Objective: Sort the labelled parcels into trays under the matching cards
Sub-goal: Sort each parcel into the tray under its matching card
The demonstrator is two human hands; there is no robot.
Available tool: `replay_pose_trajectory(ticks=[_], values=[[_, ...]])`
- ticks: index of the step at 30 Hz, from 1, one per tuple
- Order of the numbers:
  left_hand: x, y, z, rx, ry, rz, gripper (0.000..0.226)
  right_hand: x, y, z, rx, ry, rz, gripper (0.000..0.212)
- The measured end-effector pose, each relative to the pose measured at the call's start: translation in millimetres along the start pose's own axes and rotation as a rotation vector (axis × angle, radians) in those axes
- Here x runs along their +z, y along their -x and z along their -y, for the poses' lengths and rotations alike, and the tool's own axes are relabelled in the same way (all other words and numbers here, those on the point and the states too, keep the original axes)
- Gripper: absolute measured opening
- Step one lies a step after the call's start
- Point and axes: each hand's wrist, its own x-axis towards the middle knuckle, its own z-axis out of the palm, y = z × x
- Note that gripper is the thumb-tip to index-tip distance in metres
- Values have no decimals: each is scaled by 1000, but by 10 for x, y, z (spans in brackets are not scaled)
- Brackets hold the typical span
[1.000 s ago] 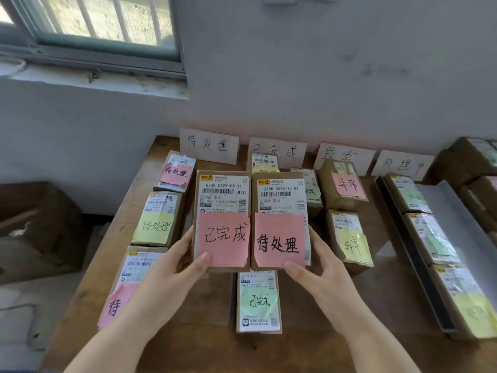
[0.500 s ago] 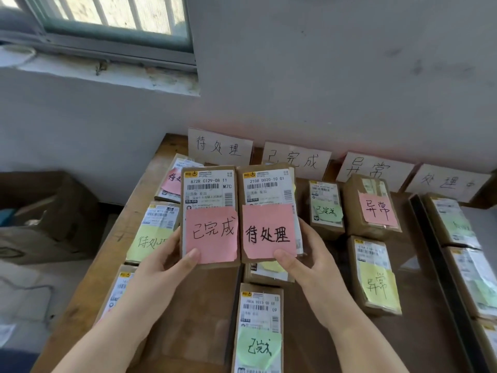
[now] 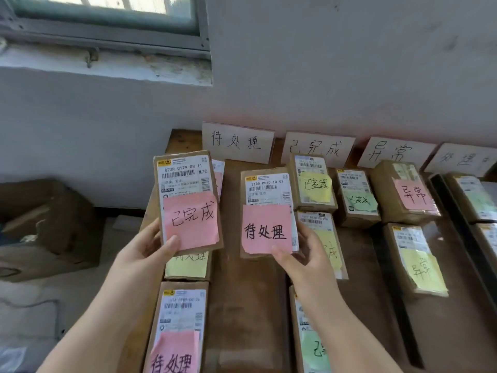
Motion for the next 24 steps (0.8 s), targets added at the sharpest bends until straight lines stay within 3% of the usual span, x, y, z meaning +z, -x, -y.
replay_pose_trajectory(ticks=[7, 13, 18, 24], values=[[-461, -217, 29, 17, 72, 63, 88, 490, -125, -117, 57, 138, -194, 59], [-622, -283, 127, -20, 59, 127, 83, 775, -265, -333, 117, 230, -208, 58], [-662, -294, 180, -50, 59, 163, 54, 865, -323, -517, 109, 342, -217, 46], [-640, -257, 211, -72, 22, 211, 56, 837, -206, -573, -116, 856, -131, 56]])
